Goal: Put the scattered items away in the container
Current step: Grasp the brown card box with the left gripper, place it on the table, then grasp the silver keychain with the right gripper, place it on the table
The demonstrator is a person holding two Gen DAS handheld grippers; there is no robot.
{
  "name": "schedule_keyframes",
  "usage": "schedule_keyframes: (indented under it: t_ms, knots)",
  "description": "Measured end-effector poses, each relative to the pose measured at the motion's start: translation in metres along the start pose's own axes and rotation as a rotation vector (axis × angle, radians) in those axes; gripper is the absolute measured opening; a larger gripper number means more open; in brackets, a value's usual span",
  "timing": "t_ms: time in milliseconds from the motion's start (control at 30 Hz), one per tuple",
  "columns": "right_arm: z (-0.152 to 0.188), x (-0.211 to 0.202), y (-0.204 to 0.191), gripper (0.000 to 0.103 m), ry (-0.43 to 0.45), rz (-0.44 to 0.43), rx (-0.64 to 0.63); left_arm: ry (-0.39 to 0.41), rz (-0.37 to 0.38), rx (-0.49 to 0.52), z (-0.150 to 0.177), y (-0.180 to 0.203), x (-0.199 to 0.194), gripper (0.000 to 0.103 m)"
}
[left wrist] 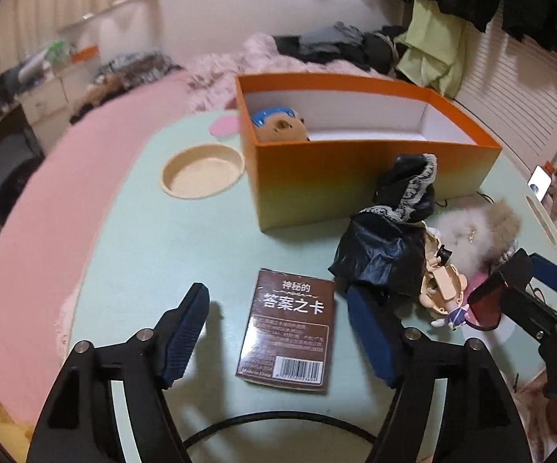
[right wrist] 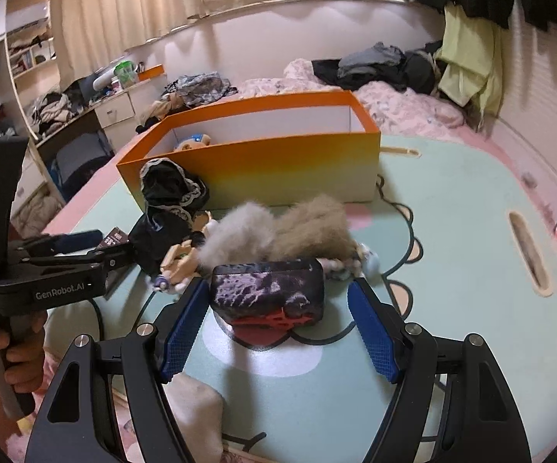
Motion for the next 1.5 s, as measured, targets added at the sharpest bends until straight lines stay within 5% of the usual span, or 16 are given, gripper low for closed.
schedule_keyframes:
  t_ms: [400, 533, 600, 667, 767, 833, 1000, 1300, 1400, 1467, 1500]
  knots:
    - [-0.013, -0.015, -0.004, 0.074, 0.077, 0.039, -0.039, 0.235, 0.017, -0.050, 0.032, 0.012, -0.027, 0.096]
    - [-0.051, -0.025, -0.012, 0.074, 0.139, 0.049, -0.076, 0.235, 0.022, -0.015, 0.034, 0.018, -0.022, 0.096]
    - [-0.084, -0.029, -0.018, 0.074, 0.164, -0.026, -0.070, 0.246, 0.032, -0.028, 0.033, 0.015, -0.024, 0.096]
    - [-0.112, -0.018, -0.027, 0.074, 0.095, -0.129, -0.068, 0.245, 0.029, -0.039, 0.034, 0.013, -0.024, 0.096]
    - [-0.147, 0.023, -0.040, 0.072, -0.123, -0.263, -0.060, 0.247, 0.035, -0.062, 0.035, 0.008, -0.023, 0.096]
    - [-0.159, 0.059, -0.045, 0.062, -0.271, -0.291, -0.040, 0.249, 0.045, -0.073, 0.036, 0.007, -0.023, 0.096]
    - [-0.155, 0.136, -0.064, 0.059, -0.564, -0.299, -0.012, 0.250, 0.064, -0.090, 0.038, 0.003, -0.022, 0.096]
    - [-0.138, 0.177, -0.097, 0.058, -0.692, -0.229, -0.113, 0.247, 0.088, -0.106, 0.039, -0.003, -0.019, 0.096]
    - [-0.134, 0.179, -0.100, 0.044, -0.667, -0.168, -0.184, 0.239, 0.092, -0.113, 0.039, -0.003, -0.017, 0.096]
    - [-0.137, 0.176, -0.100, 0.017, -0.654, -0.185, -0.180, 0.234, 0.093, -0.115, 0.039, -0.003, -0.016, 0.096]
    - [-0.137, 0.174, -0.100, 0.013, -0.649, -0.187, -0.175, 0.233, 0.094, -0.116, 0.039, -0.003, -0.016, 0.096]
Point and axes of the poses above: each gripper's, at about its wrist camera, not at the fingertips, and x roughly the way its jaws point, y to its right, z to its underside, the point moved 3 cm from there along x, roughly the way its jaws point
